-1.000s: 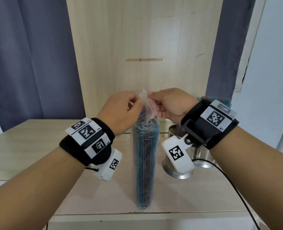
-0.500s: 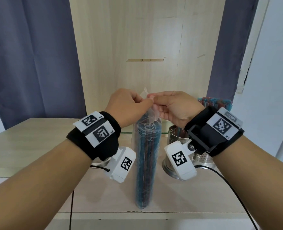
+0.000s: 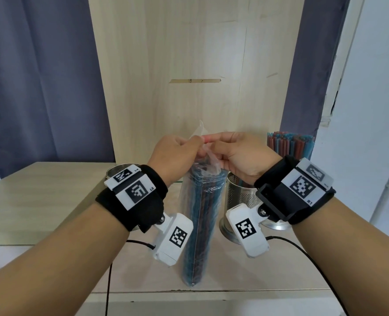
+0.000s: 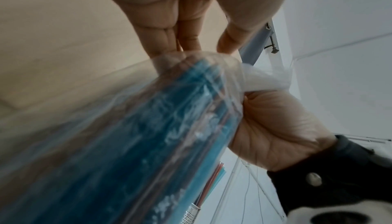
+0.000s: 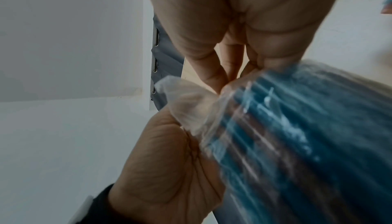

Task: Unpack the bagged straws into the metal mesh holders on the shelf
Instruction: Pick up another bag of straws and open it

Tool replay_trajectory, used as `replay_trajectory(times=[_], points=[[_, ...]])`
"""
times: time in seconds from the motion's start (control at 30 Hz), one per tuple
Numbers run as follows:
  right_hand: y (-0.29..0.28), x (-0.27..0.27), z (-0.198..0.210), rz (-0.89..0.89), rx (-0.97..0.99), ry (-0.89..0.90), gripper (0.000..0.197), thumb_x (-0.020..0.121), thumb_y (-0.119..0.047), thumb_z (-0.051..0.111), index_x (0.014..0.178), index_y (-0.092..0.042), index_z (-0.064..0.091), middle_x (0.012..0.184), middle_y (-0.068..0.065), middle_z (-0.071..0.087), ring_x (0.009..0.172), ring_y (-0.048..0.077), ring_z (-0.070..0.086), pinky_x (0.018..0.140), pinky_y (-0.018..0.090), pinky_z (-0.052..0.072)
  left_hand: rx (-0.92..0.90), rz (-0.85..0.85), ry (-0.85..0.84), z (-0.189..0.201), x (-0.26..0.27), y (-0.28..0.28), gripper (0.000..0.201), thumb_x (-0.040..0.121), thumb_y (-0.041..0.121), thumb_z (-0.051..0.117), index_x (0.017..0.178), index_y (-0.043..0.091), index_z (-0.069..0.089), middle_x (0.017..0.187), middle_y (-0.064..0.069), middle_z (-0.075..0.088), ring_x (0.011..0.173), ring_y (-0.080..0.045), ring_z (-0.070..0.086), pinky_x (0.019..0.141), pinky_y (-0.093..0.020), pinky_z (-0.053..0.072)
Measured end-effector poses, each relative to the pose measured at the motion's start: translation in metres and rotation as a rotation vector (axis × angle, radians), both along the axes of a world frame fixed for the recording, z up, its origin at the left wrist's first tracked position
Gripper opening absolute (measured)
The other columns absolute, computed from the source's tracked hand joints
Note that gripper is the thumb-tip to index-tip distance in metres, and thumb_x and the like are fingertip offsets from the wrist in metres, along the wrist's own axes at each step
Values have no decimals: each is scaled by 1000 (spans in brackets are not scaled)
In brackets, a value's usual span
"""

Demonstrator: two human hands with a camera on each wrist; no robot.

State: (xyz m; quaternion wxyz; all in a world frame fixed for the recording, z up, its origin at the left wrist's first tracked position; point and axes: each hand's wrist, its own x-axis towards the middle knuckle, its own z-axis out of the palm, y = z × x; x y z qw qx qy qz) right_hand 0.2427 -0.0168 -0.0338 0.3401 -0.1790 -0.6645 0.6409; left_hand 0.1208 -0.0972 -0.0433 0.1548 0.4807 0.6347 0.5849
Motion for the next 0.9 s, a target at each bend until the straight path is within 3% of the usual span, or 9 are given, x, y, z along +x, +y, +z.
replay_trajectory(times=[0.07, 0.17, 0.2, 0.3, 0.4, 0.53, 0.7, 0.83, 0.9], points=[[-1, 0, -1, -5, 13, 8, 21, 91, 9, 53, 93, -4, 69, 71, 8, 71, 63, 13, 66, 74, 25, 58, 5, 1, 9, -1, 1, 0, 40, 73, 45, 66, 70, 6, 76, 86, -27, 71, 77, -38, 70, 80, -46, 57], [-2, 1, -2, -13, 17, 20, 19, 93, 8, 54, 92, -4, 68, 70, 7, 71, 59, 10, 66, 64, 17, 58, -10, 2, 31, 0, -1, -1, 29, 79, 31, 66, 64, 9, 76, 77, -26, 70, 64, -22, 59, 67, -34, 50], [-2, 1, -3, -12, 18, 24, 18, 93, 7, 54, 93, -4, 68, 69, 6, 72, 59, 9, 66, 63, 16, 57, -21, 7, 20, 0, -1, 0, 28, 76, 32, 64, 61, 11, 75, 71, -21, 68, 63, -21, 58, 67, -33, 49], [-2, 0, -4, -33, 28, 31, 14, 92, 5, 56, 92, -2, 68, 67, 5, 70, 56, 7, 65, 59, 15, 55, -33, 12, -14, -2, -3, 1, 40, 69, 37, 60, 62, -2, 67, 64, -12, 56, 60, -21, 49, 63, -32, 43], [-2, -1, -6, -72, 47, 38, 12, 92, 4, 57, 88, -2, 67, 66, 5, 69, 57, 8, 65, 58, 16, 53, -20, -47, -2, -8, -7, 2, 32, 86, 24, 62, 55, 15, 65, 61, -6, 56, 56, -17, 48, 57, -28, 41], [0, 1, -9, -104, 63, 48, 11, 90, 4, 57, 85, 0, 66, 63, 4, 68, 60, 11, 66, 59, 18, 54, -6, -160, -16, -14, -7, 1, 25, 97, 14, 56, 77, 16, 71, 77, -4, 70, 68, -11, 62, 73, -25, 52], [-2, 1, -12, -134, 143, 11, 17, 88, 7, 55, 81, -3, 67, 56, 0, 66, 51, 7, 61, 51, 16, 48, 4, -174, -84, -15, -7, 3, 22, 94, 10, 59, 77, 13, 72, 81, -11, 71, 73, -18, 63, 83, -35, 50], [-3, 1, -14, -109, 119, 60, 12, 90, 1, 60, 81, -4, 66, 63, 3, 67, 57, 11, 63, 57, 20, 52, -8, -183, -103, -14, -7, 3, 19, 94, 13, 60, 81, 10, 73, 89, -17, 72, 80, -22, 64, 88, -37, 51], [-2, 1, -15, -125, 153, 55, 7, 81, -9, 72, 83, -9, 65, 68, 4, 67, 63, 15, 63, 66, 27, 54, 9, -179, -83, -14, -5, 2, 15, 94, 11, 60, 85, 8, 71, 88, -14, 72, 77, -18, 65, 81, -32, 52]])
